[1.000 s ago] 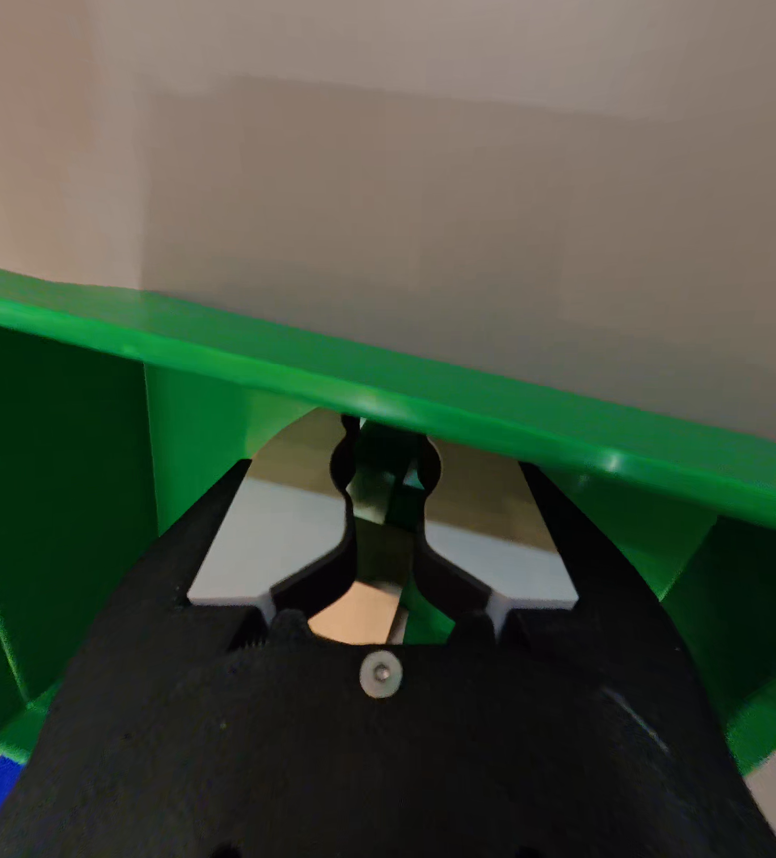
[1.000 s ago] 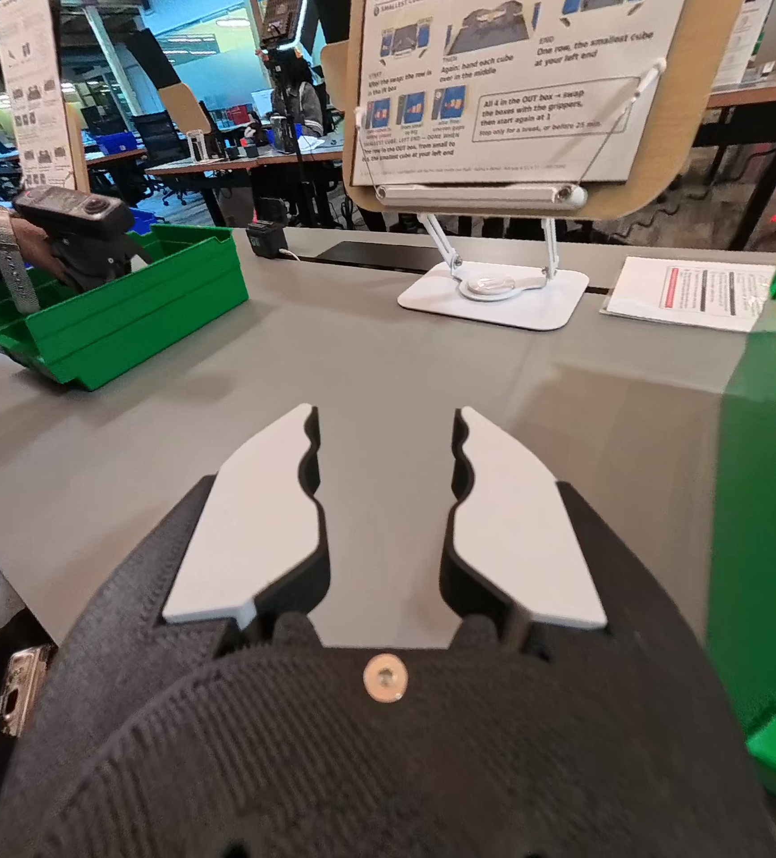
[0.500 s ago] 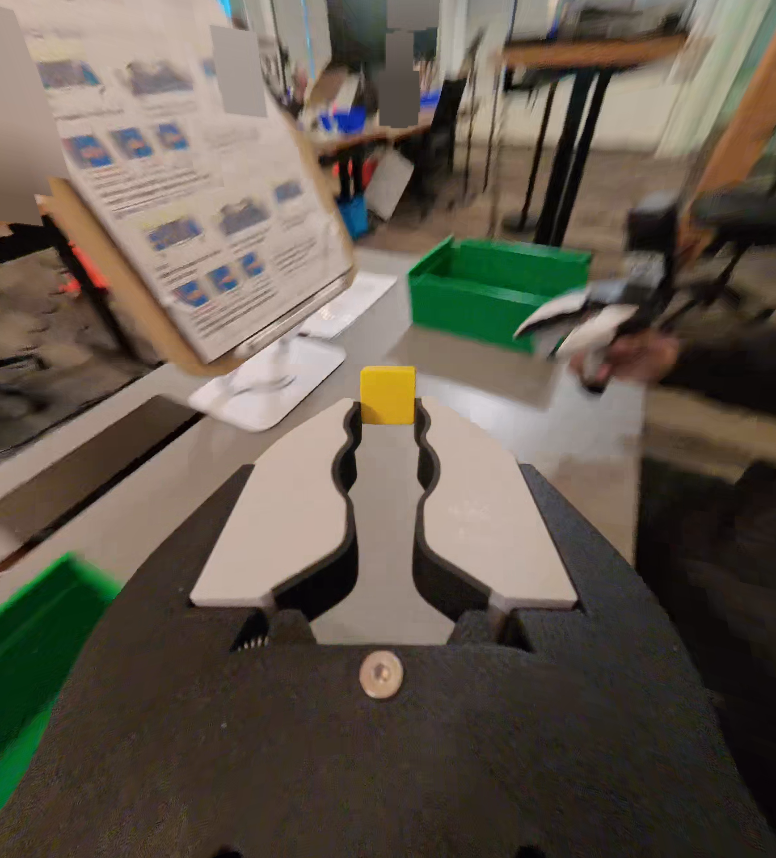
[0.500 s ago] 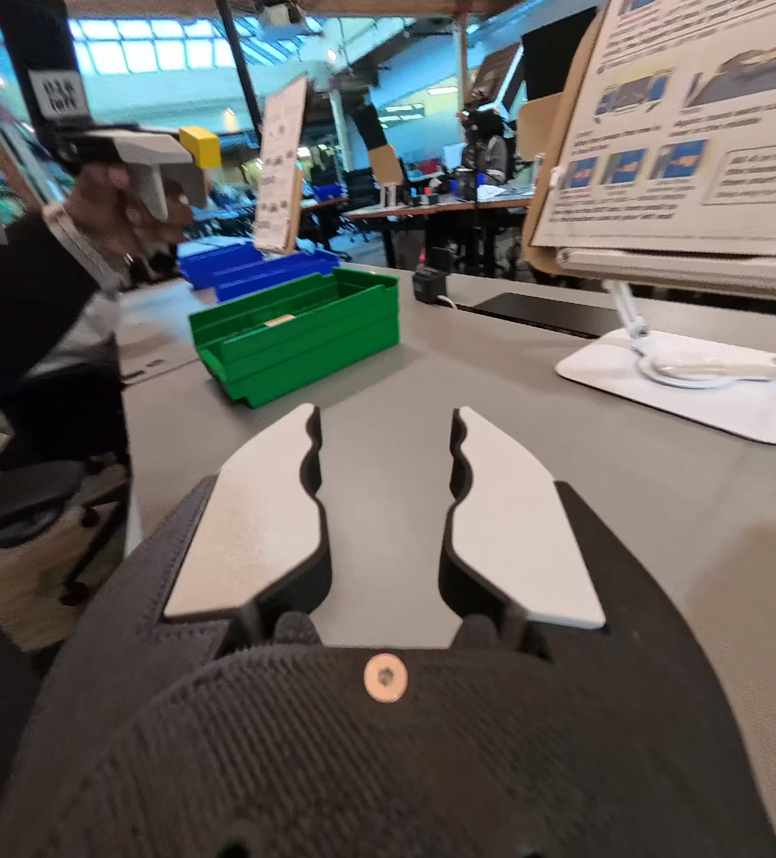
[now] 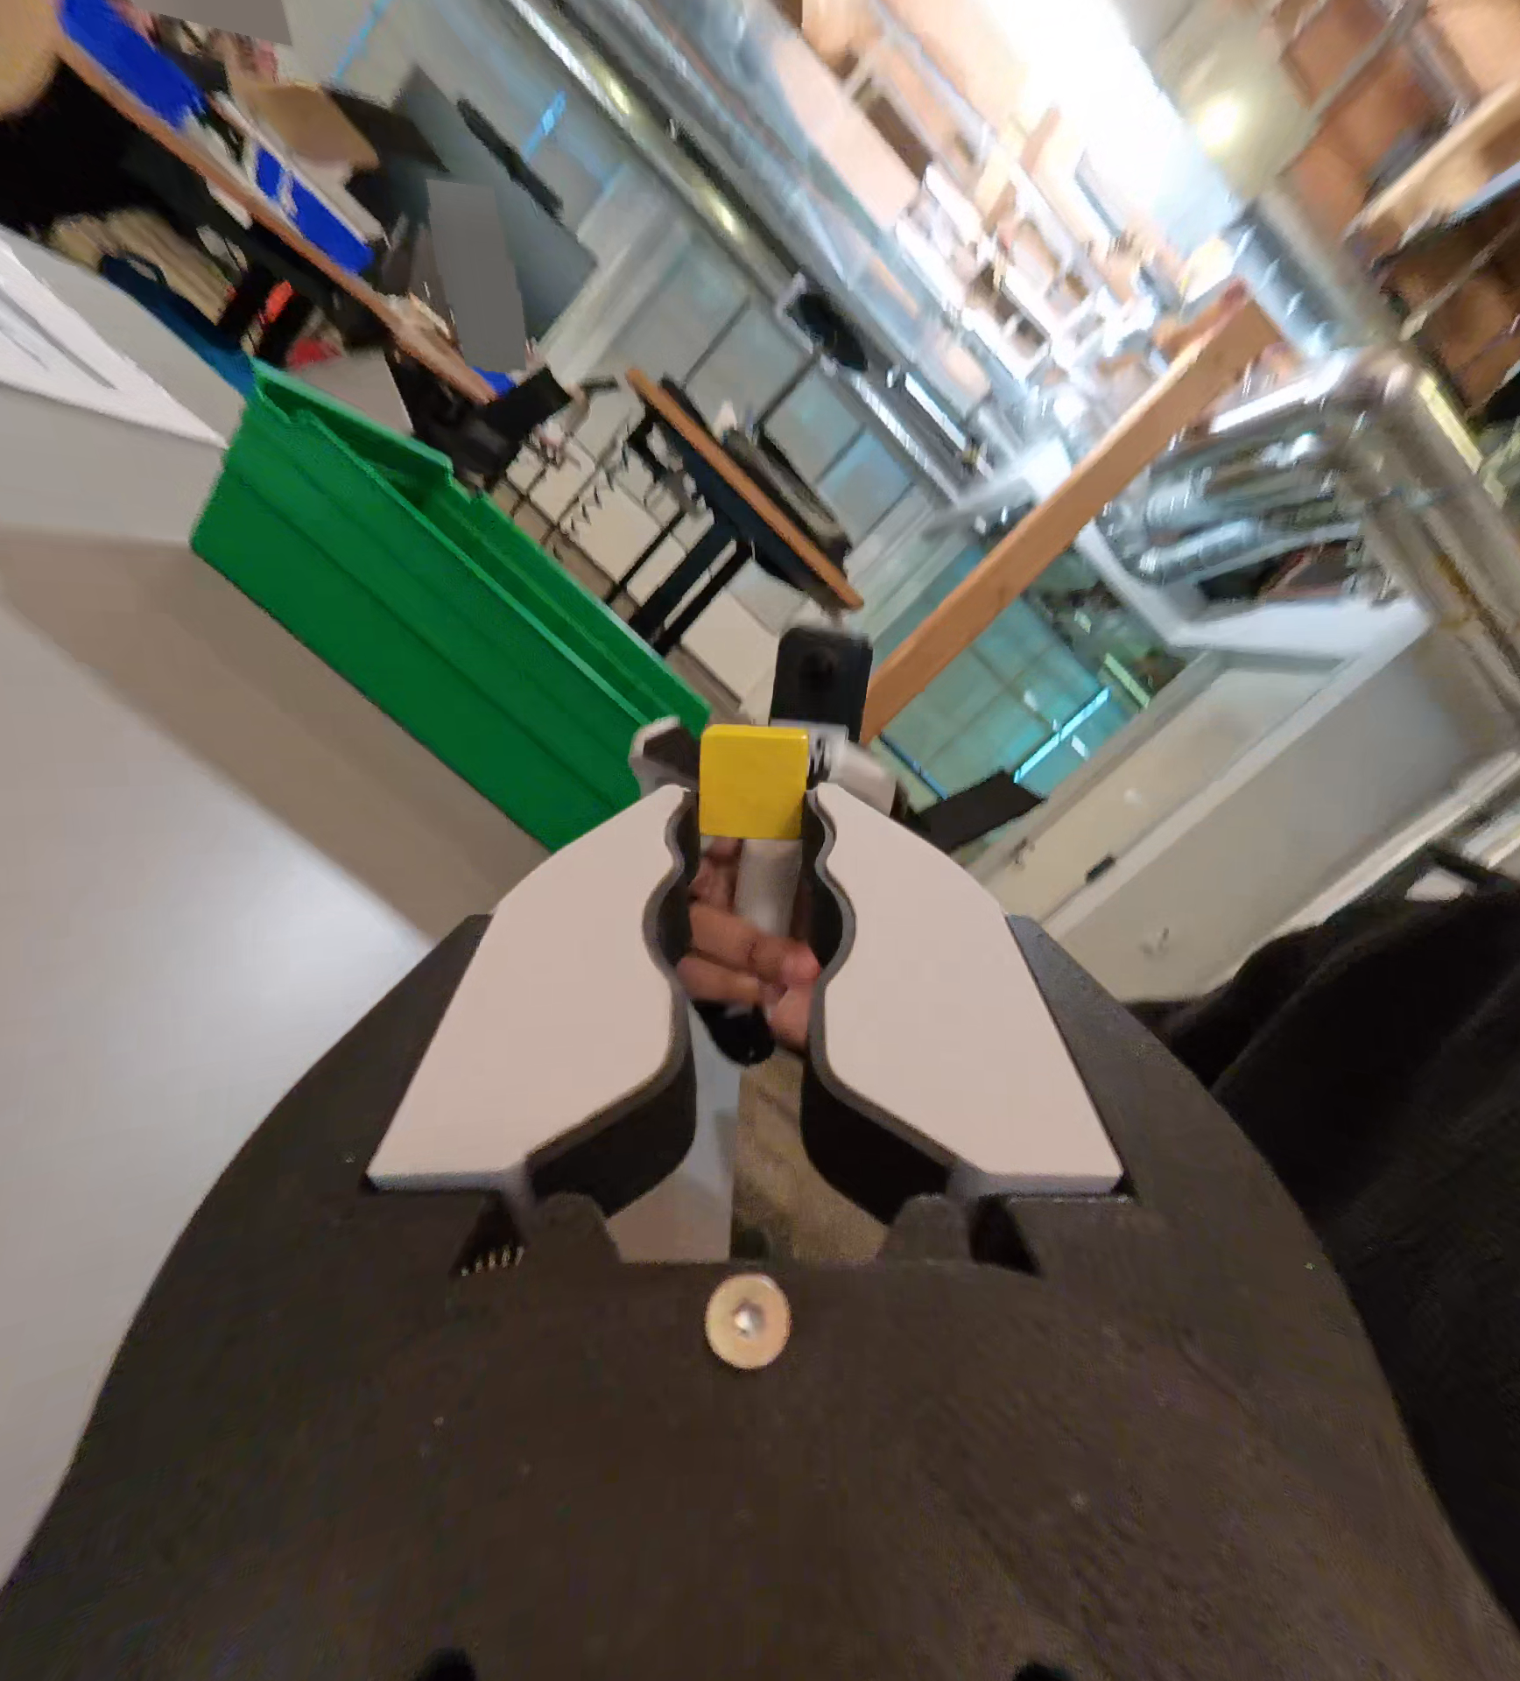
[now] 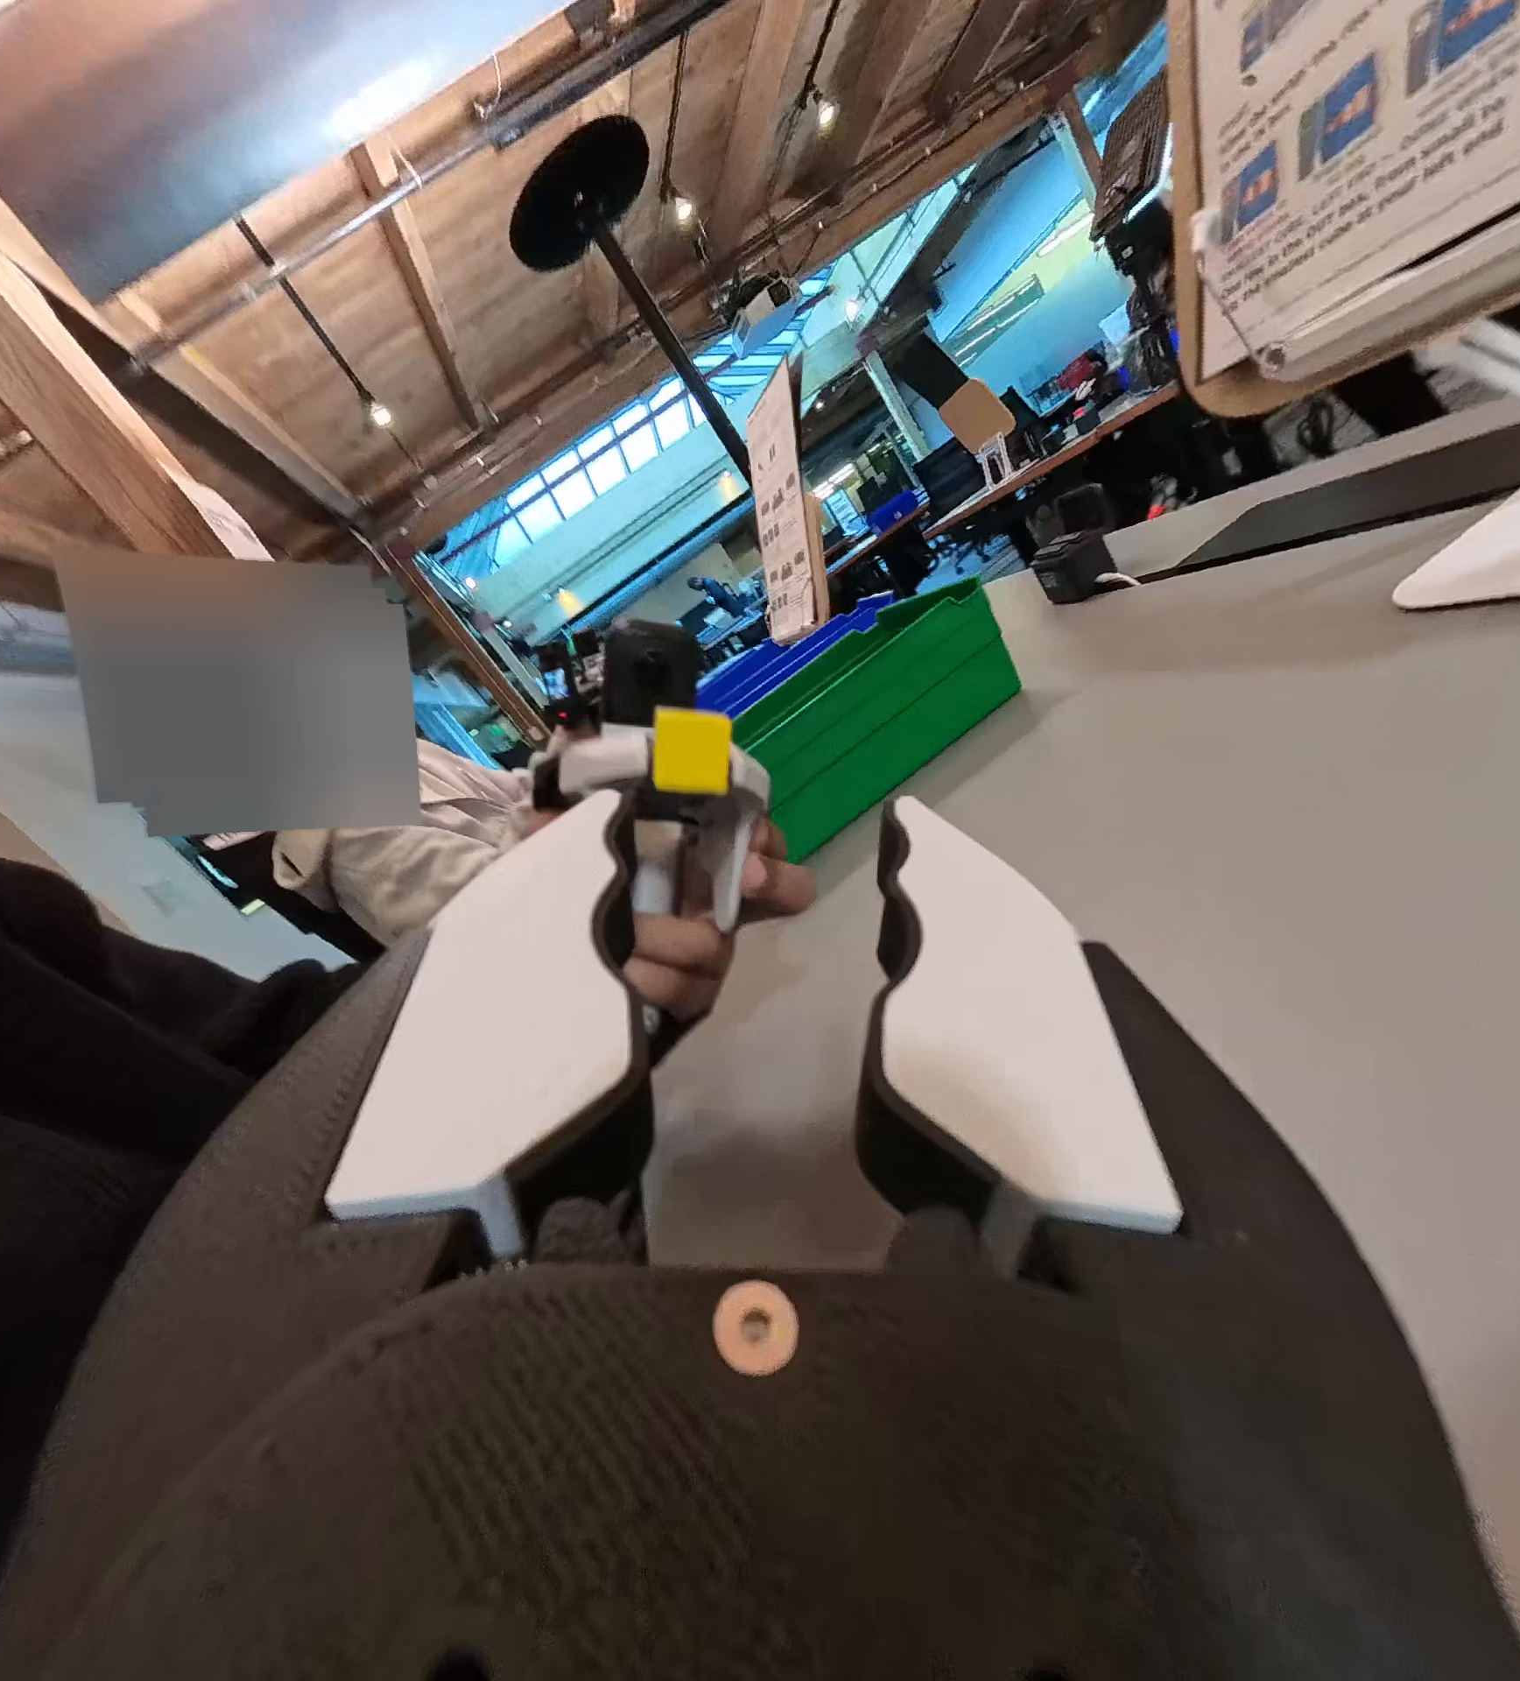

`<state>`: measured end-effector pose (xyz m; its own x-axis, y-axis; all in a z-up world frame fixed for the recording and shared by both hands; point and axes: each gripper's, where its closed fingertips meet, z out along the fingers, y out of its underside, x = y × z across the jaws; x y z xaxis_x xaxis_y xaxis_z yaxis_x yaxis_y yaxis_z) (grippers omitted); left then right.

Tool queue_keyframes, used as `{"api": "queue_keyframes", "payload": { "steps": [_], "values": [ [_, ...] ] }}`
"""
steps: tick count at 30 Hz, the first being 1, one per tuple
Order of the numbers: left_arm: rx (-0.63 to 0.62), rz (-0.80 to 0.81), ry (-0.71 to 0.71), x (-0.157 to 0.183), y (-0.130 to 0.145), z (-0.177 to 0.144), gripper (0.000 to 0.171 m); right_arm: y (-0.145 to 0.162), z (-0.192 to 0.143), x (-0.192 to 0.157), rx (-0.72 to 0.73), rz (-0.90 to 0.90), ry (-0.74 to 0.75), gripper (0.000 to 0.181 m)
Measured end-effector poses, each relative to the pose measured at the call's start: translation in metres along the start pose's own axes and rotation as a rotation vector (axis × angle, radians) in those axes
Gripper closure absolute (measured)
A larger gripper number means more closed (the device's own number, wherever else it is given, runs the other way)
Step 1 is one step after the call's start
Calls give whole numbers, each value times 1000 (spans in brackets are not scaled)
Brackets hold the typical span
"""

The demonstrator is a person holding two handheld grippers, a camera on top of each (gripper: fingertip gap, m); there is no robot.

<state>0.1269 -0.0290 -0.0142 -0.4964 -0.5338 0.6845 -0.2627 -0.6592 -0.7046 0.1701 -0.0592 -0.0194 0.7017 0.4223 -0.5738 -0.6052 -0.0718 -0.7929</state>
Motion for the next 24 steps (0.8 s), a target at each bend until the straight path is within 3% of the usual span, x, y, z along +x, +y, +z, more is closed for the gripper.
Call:
{"api": "queue_keyframes", "payload": {
  "steps": [4,14,24],
  "values": [
    [-80,18,62,-1,34,7,151,11,-3,2,-33,86,-16,129],
    [-60,-79,100,-8,35,2,151,49,17,-1,-157,91,-17,139],
    [-86,-35,60,-16,37,1,151,41,15,-3,-96,120,-33,143]
  ]
}}
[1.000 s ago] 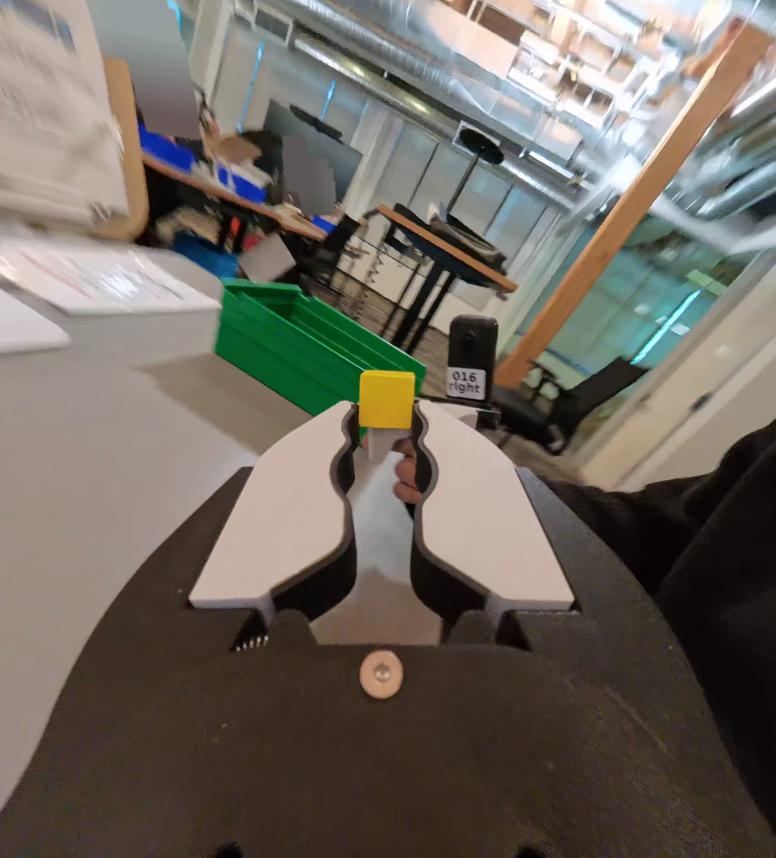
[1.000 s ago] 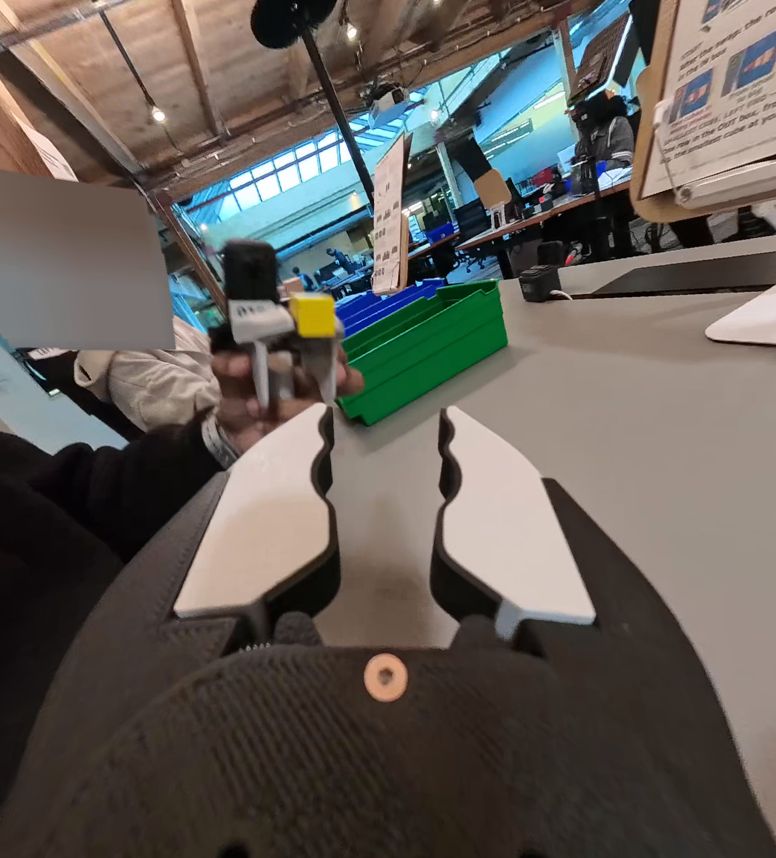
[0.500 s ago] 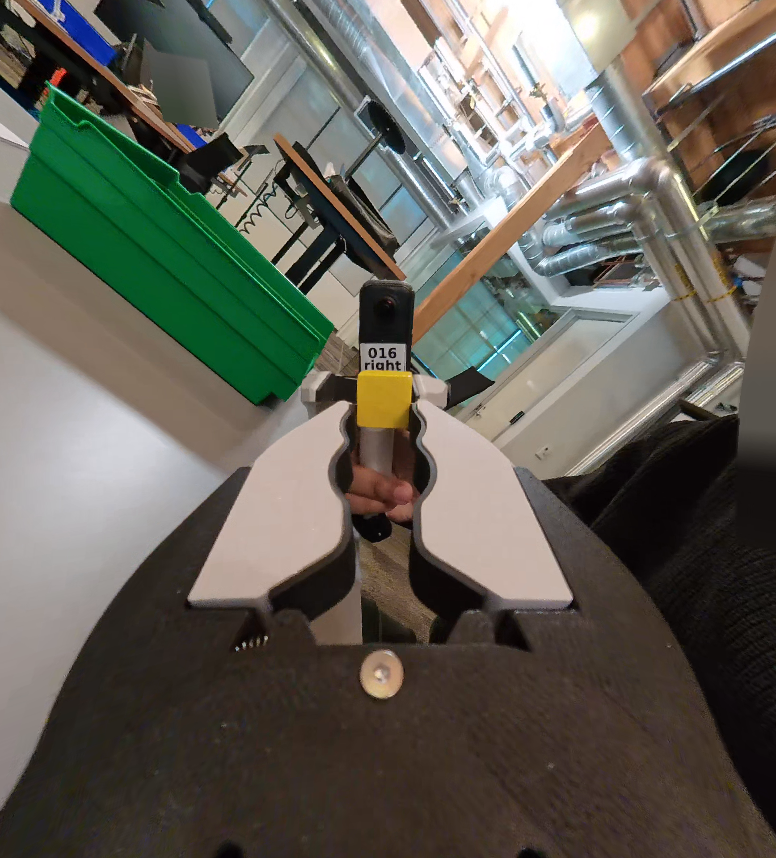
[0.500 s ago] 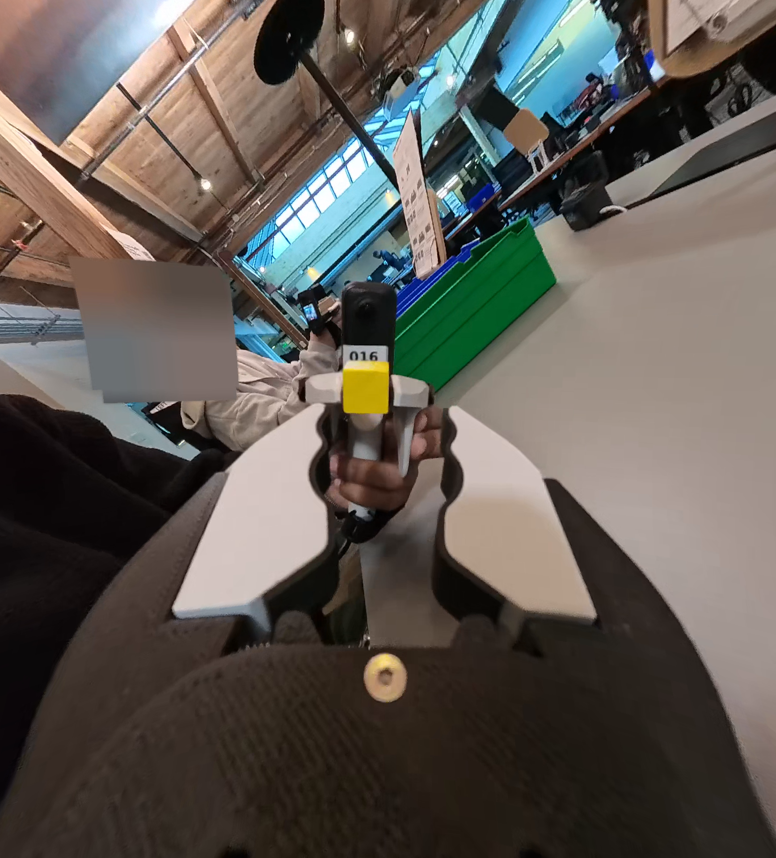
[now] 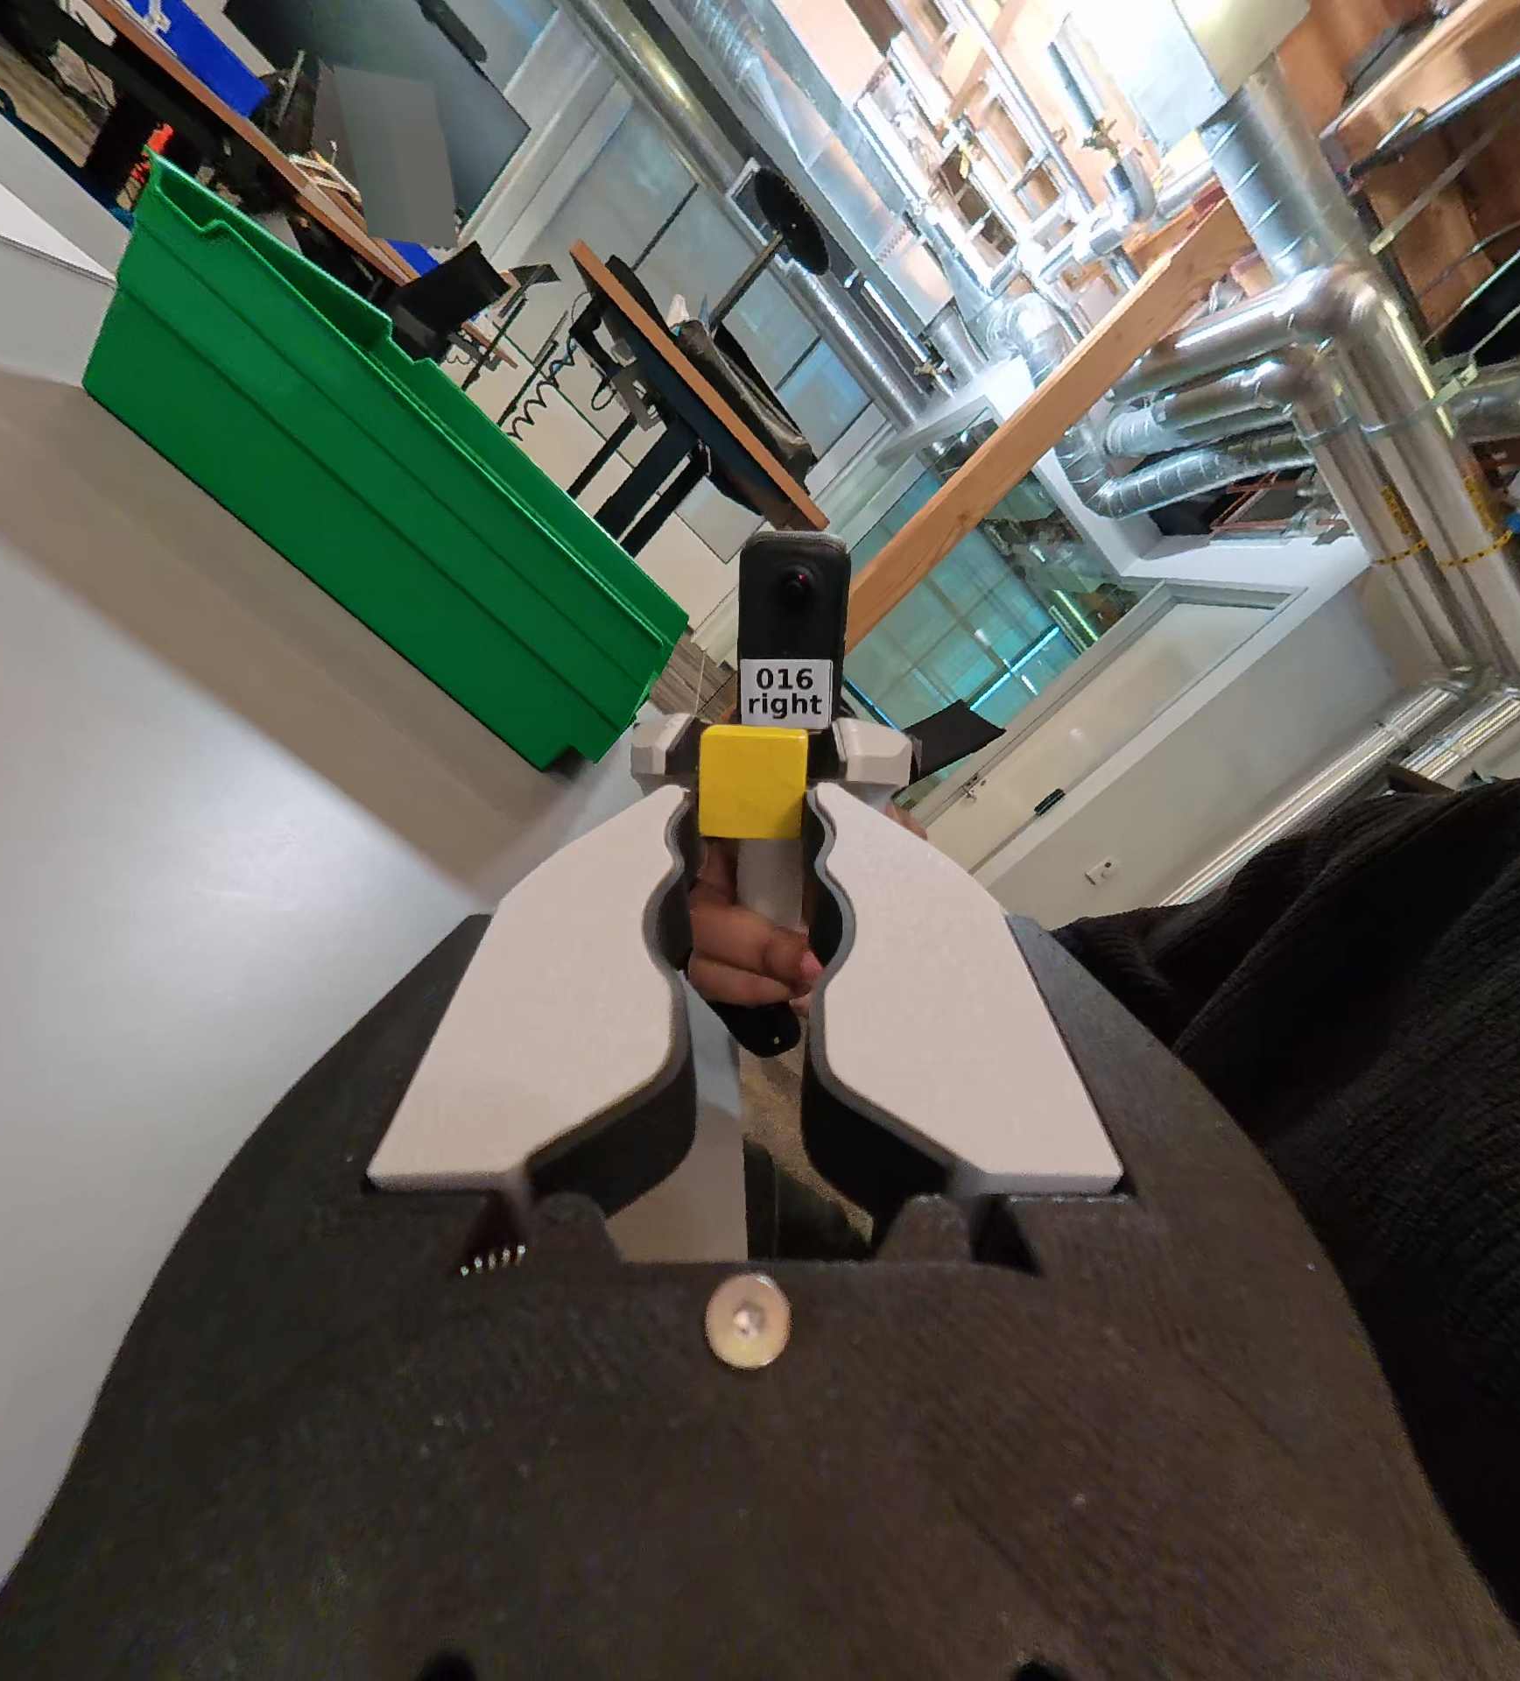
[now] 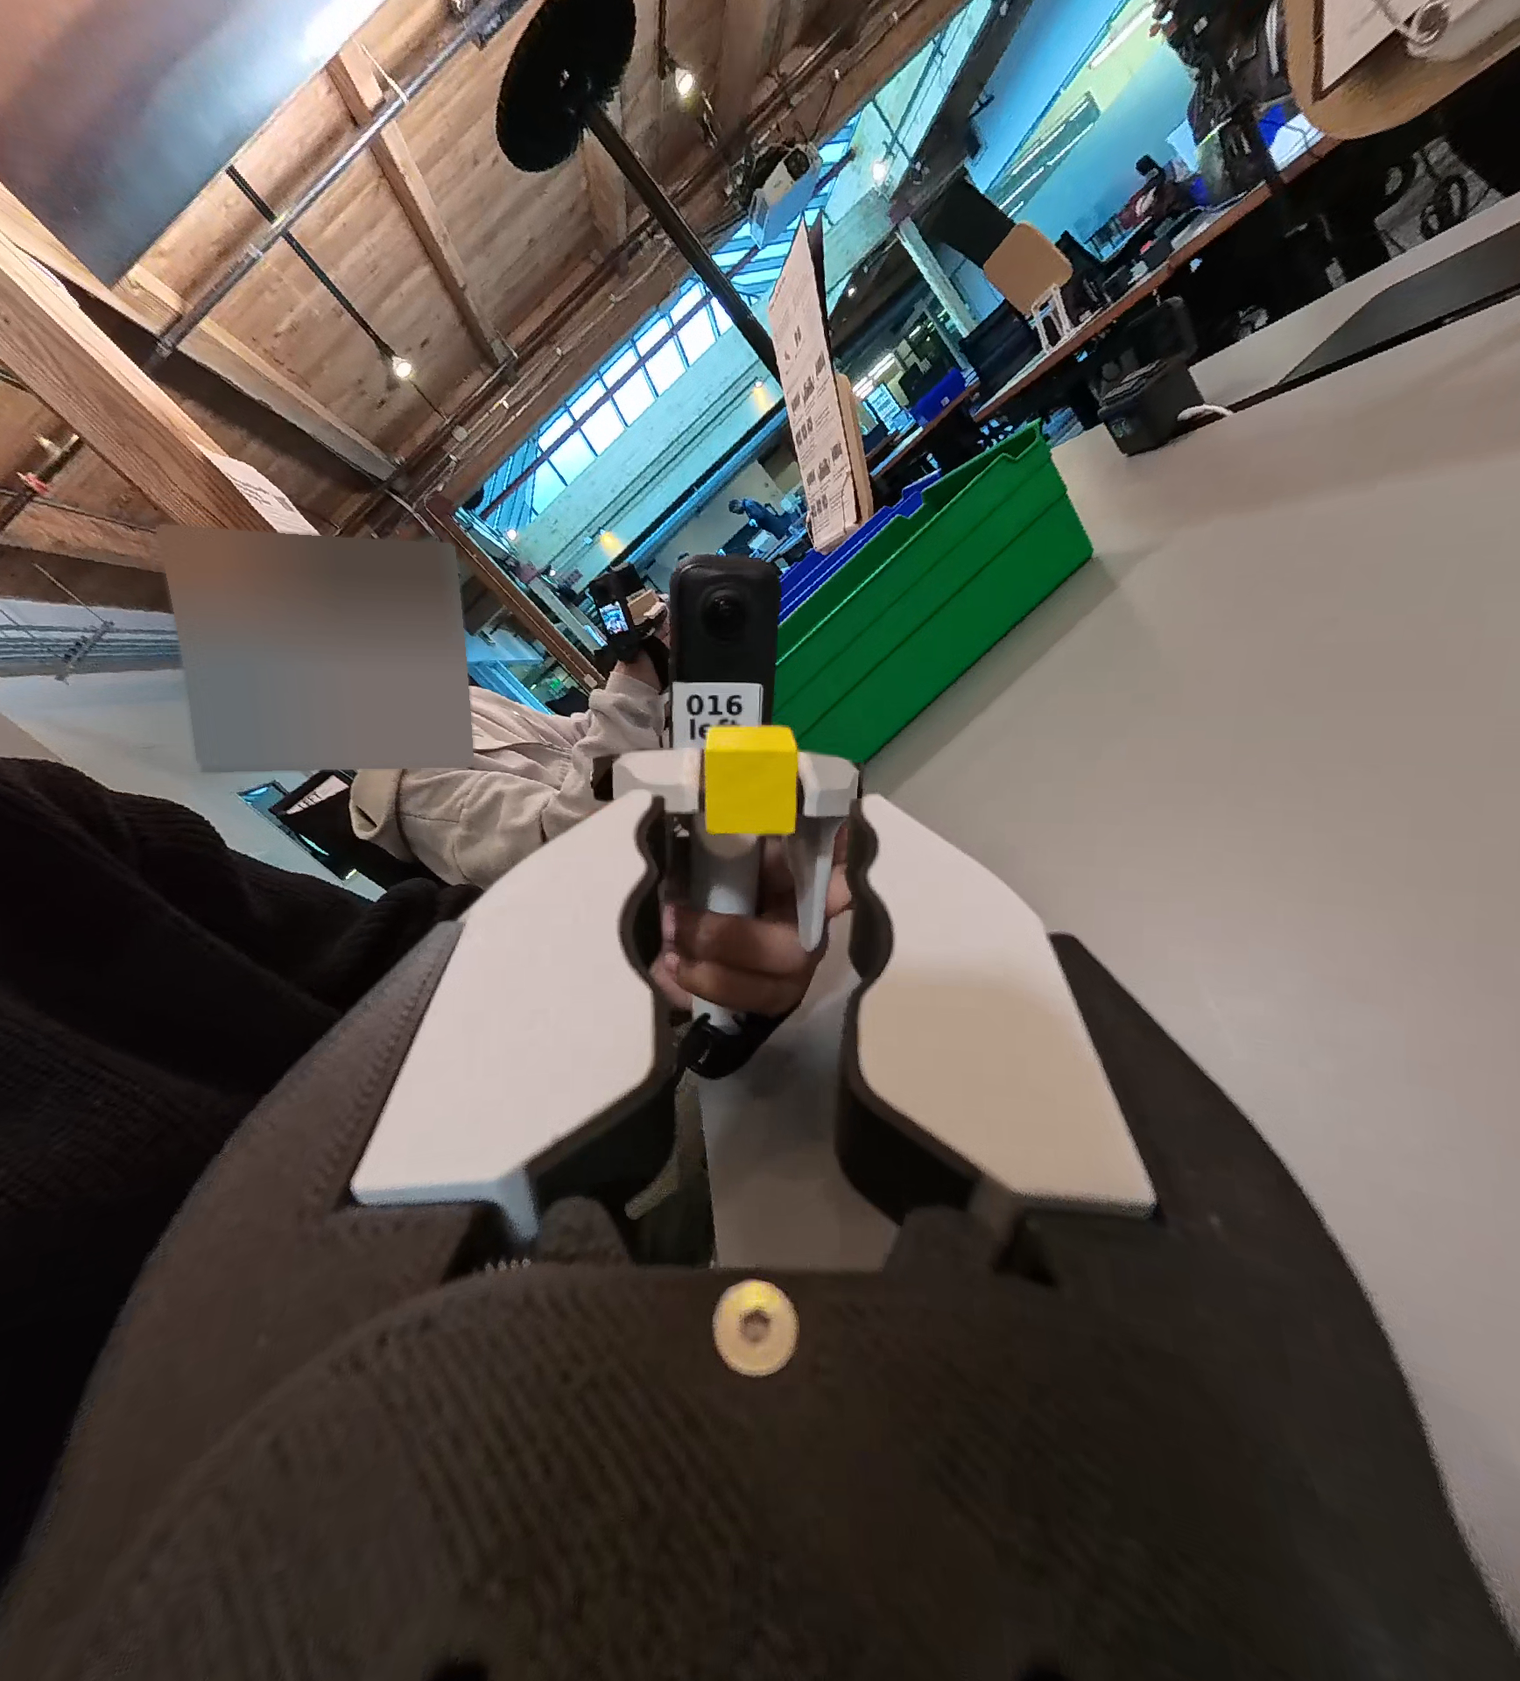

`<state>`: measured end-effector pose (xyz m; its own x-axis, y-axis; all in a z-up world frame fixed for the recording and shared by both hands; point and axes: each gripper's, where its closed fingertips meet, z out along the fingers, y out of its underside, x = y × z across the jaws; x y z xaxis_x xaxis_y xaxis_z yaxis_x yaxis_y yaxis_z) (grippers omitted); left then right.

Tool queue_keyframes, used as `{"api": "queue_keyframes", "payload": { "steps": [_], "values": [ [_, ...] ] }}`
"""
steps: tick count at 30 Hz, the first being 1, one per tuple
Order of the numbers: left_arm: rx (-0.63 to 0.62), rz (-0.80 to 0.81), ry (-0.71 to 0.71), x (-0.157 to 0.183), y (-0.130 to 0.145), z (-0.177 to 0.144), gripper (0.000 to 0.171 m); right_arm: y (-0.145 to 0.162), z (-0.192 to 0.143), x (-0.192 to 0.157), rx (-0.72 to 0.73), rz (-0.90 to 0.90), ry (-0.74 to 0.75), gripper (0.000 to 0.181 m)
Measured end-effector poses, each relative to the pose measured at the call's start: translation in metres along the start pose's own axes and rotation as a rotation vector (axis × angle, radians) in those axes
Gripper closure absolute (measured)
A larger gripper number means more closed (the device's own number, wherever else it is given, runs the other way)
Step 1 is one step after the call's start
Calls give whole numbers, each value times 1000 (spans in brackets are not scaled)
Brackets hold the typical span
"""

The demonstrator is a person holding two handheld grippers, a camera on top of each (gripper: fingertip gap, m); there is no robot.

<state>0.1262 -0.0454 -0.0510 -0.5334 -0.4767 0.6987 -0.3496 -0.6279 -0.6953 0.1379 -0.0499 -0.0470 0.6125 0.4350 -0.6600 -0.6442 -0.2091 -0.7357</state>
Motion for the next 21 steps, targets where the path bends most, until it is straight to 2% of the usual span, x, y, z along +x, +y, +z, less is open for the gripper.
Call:
{"api": "queue_keyframes", "payload": {
  "steps": [8,18,21],
  "values": [
    [-36,46,-27,-1,8,5,151,4,0,4,-23,-15,45,148],
    [-34,57,-28,1,11,7,151,6,2,0,-32,-14,16,151],
    [-37,55,-27,2,11,7,151,7,3,-1,-37,-20,10,159]
  ]
}}
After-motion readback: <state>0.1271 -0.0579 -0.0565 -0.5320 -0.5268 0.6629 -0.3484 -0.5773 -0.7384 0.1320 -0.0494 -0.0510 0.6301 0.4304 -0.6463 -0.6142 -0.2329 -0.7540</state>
